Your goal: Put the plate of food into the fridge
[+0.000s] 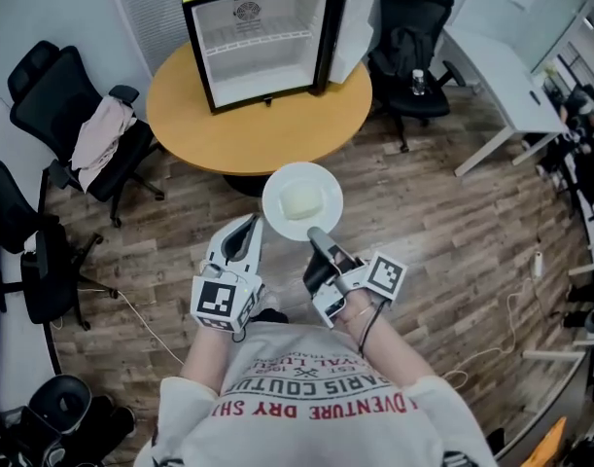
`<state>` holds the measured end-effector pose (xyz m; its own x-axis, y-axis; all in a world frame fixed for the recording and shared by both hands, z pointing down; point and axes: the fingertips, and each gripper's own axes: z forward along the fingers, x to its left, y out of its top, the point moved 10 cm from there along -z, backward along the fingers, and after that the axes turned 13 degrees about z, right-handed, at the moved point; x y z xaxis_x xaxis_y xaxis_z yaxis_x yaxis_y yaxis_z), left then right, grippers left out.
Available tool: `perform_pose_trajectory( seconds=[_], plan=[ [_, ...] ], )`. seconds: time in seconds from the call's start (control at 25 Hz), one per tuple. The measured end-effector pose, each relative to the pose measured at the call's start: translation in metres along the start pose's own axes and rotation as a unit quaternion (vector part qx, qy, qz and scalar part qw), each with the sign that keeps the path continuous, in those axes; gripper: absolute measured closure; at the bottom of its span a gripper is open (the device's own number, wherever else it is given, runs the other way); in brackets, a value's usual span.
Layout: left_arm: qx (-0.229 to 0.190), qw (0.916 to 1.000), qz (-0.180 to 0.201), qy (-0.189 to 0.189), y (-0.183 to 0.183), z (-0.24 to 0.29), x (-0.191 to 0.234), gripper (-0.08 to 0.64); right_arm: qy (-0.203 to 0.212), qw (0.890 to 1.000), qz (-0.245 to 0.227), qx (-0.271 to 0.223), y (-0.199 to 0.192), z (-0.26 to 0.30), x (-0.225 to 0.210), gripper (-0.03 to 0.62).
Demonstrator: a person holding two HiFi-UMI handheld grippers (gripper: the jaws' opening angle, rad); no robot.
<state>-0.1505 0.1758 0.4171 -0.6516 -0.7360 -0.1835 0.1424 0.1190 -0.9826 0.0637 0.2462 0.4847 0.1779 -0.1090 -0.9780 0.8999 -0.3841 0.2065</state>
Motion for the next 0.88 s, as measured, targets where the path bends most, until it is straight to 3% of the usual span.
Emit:
perform_pose_trajectory(
  seconds=[0.32,0.6,0.88],
  plan=[
    [0.002,0.9999,0.005,-0.013,-0.009,0.052,0.091,0.529,0.008,1.0,0.012,-0.02,0.018,0.096,0.009,0.554],
    [0.013,0.9999,-0.005,-0.002,-0.026,0.075,0.121,0.529,-0.005,1.0,0.012,-0.014,0.039,0.139,0.009,0.554],
    [0.022,0.9989,-0.004,0.041,-0.034,0.124,0.144,0.529,-0.018,0.999,0.022,0.021,0.09,0.191,0.012,0.554]
  ],
)
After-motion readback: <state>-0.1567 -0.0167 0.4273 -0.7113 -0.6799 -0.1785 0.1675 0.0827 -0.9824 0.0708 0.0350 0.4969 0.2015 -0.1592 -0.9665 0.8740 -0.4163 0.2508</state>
